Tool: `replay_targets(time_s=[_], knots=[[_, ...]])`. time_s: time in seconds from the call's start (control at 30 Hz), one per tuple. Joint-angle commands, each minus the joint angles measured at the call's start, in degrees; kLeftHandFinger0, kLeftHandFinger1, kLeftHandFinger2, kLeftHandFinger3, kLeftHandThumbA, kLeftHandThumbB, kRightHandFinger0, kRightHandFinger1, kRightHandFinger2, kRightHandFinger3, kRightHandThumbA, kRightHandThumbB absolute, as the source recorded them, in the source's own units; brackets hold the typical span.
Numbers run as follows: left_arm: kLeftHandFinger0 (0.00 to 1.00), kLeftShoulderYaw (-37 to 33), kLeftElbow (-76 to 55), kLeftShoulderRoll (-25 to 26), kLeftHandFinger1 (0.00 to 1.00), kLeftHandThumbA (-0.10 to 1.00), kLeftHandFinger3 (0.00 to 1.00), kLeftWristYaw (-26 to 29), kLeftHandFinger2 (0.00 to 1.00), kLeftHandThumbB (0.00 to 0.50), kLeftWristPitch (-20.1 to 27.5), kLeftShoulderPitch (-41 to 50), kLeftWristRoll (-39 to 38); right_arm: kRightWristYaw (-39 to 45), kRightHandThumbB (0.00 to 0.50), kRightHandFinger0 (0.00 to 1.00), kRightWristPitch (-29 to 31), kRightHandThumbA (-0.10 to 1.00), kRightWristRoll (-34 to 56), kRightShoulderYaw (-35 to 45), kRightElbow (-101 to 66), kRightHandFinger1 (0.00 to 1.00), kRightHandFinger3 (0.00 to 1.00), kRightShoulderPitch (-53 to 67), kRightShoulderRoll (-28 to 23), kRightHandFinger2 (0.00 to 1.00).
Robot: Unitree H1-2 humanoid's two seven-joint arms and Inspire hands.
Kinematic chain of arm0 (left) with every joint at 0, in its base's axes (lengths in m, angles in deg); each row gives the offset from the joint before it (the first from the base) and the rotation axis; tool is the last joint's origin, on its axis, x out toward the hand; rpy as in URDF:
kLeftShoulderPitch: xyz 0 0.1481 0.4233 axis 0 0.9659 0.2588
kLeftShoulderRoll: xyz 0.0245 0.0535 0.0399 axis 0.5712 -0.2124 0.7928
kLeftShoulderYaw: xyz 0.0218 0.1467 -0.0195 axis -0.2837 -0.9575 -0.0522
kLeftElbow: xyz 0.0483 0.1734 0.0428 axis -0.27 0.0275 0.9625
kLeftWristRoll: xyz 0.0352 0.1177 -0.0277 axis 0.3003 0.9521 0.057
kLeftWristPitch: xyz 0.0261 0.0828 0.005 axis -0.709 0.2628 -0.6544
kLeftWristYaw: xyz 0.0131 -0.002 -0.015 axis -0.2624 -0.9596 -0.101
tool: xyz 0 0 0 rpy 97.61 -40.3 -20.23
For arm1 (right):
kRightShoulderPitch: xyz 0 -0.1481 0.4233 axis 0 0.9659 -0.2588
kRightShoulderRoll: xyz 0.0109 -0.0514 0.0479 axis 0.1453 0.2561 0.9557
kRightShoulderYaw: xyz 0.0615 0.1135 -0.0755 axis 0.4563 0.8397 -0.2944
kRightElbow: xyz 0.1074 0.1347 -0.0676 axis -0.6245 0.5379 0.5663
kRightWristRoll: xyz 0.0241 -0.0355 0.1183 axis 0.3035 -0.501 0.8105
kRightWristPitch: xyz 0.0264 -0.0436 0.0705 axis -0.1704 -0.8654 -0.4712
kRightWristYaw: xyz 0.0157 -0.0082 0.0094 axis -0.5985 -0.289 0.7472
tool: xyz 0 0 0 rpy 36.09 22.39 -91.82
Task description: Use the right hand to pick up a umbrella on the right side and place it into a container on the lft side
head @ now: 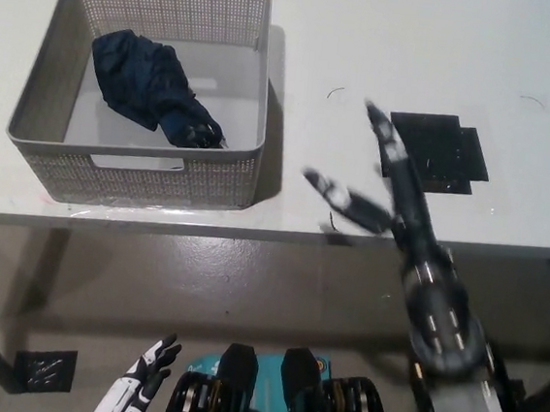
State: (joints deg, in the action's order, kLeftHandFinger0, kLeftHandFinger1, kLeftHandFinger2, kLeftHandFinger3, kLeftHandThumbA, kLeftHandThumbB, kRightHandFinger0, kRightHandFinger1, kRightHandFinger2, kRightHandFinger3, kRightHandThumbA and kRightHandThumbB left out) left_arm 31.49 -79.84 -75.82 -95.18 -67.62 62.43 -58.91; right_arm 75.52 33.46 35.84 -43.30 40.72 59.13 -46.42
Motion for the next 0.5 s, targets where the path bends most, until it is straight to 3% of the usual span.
replay_targets(time_s=[0.0,0.07,0.17,0.3,0.47], knots=[[1.0,1.3,-0.2,1.7,1.0,1.0,1.0,0.5,1.0,0.285,2.5,-0.5,0.4,-0.2,0.404,1.0,23.7,1.0,14.1,0.4,-22.6,1.0,1.0,19.4,0.4,1.0],[1.0,1.3,0.0,1.8,1.0,1.0,1.0,0.3,1.0,0.285,2.4,-0.5,0.3,0.6,0.4,1.0,25.4,1.0,14.7,0.0,-20.3,1.0,1.0,22.7,0.2,1.0],[1.0,1.2,0.2,1.8,1.0,1.0,1.0,0.3,1.0,0.277,2.5,-0.4,0.6,1.7,0.452,1.0,27.7,1.0,14.1,0.5,-11.9,1.0,1.0,26.5,-1.0,1.0],[1.0,1.4,0.6,1.6,1.0,1.0,1.0,0.6,1.0,0.276,2.8,-0.3,0.7,1.0,0.419,1.0,28.1,1.0,12.0,1.0,-3.0,1.0,1.0,28.3,-2.1,1.0],[1.0,1.7,1.3,1.3,1.0,1.0,1.0,0.8,1.0,0.284,3.2,-0.9,0.2,1.0,0.417,1.0,28.1,1.0,10.8,1.4,4.5,1.0,1.0,26.5,-3.9,1.0]])
